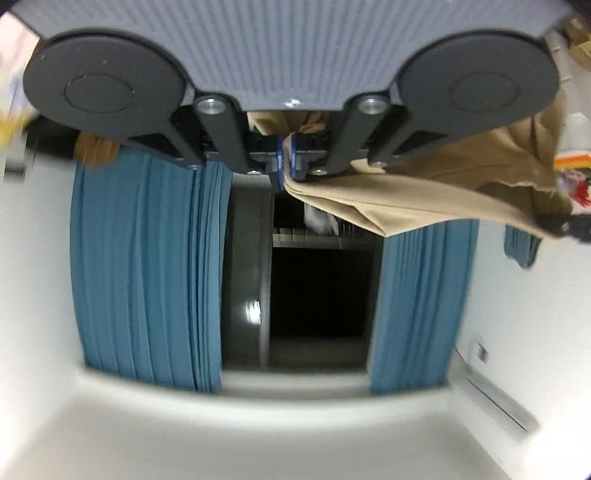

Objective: Fold clothes
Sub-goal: 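Lift the sweatshirt high with both grippers to shake it out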

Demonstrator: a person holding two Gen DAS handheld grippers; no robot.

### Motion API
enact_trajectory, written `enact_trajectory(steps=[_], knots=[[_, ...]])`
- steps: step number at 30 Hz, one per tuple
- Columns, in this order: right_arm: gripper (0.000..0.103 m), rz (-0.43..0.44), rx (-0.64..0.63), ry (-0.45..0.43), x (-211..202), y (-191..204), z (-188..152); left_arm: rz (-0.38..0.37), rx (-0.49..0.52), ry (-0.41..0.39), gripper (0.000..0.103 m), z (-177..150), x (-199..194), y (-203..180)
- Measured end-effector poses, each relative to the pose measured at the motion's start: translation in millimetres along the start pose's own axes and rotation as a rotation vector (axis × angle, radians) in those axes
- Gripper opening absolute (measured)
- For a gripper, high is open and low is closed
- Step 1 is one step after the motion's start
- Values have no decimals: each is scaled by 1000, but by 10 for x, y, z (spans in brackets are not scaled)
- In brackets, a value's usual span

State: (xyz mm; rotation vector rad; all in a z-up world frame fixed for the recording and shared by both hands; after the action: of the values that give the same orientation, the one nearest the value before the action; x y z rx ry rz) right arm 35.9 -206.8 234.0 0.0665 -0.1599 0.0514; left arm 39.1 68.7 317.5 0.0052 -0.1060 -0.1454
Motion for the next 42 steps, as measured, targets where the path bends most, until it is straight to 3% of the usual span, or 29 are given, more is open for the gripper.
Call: enact_trajectory(steps=[6,10,14,19,26,33,36,39,42], knots=[[7,62,-32,-147,-688,74,1101,-8,65,-136,4,940,-630,-60],[7,102,-43,-189,-1010,62,1514,-11,101,-162,4,1205,-892,-166],[7,143,-21,-157,-1083,-5,1569,-8,133,-145,4,1181,-906,-285],[7,123,34,-52,-676,-146,1136,2,145,-53,4,761,-378,-405],[7,18,108,115,655,-292,-39,33,149,72,4,-572,1246,-450],[7,-98,216,257,2164,-631,-1944,1,176,300,4,-2809,2995,-519],[7,-156,195,396,2888,-786,-2907,-21,158,459,4,-3864,3699,-509],[7,-177,220,524,3391,-947,-3610,8,109,628,4,-4833,4307,-510],[7,-197,244,652,3888,-1105,-4310,24,94,722,5,-5432,4678,-523]])
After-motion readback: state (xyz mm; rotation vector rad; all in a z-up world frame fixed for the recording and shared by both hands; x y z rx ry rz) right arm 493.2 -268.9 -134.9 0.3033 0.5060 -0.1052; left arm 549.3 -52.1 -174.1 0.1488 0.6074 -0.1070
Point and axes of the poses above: each gripper's, at about its wrist camera, not at the fingertips, and x roughly the way its jaws point, y to its left, z to its top, the point moved 4 cm from there along x, roughly the way its jaws point, and after that the axes turned 8 degrees about x, right-handed, at the moved point
